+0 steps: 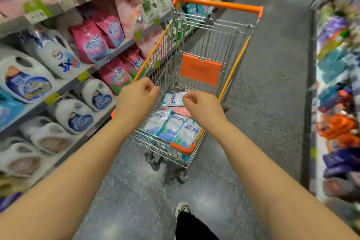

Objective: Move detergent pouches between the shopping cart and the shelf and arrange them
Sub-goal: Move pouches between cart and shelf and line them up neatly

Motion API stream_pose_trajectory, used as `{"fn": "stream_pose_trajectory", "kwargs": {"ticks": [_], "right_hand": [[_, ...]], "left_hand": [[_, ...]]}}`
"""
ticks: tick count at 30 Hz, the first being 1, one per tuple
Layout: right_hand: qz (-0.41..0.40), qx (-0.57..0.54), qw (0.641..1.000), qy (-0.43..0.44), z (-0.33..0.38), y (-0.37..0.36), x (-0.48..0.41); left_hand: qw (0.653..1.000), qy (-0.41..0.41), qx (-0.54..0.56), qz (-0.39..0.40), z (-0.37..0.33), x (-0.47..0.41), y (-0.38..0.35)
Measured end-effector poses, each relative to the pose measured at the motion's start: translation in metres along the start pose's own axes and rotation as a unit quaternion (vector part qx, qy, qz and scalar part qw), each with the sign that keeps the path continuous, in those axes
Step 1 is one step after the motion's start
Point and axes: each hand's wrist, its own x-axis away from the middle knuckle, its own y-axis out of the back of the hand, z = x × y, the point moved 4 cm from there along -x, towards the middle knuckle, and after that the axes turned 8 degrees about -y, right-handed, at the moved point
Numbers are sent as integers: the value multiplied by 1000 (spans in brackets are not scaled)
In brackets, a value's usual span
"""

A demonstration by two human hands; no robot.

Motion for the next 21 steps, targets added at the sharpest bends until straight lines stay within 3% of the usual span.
{"fn": "stream_pose_trajectory", "kwargs": {"ticks": [5,11,15,21], "right_hand": [[64,-95,992,-53,-18,-44,-22],[153,-142,966,-153,-46,-120,-113],[236,-113,940,-220,-75,-172,-188],[279,-126,894,-327,-127,-248,-259]], "left_hand": [[996,76,21,49,24,17,-39],[977,176,33,120,91,-39,-120],[930,315,30,185,152,-69,-193],[850,445,16,282,220,-83,-286]]}}
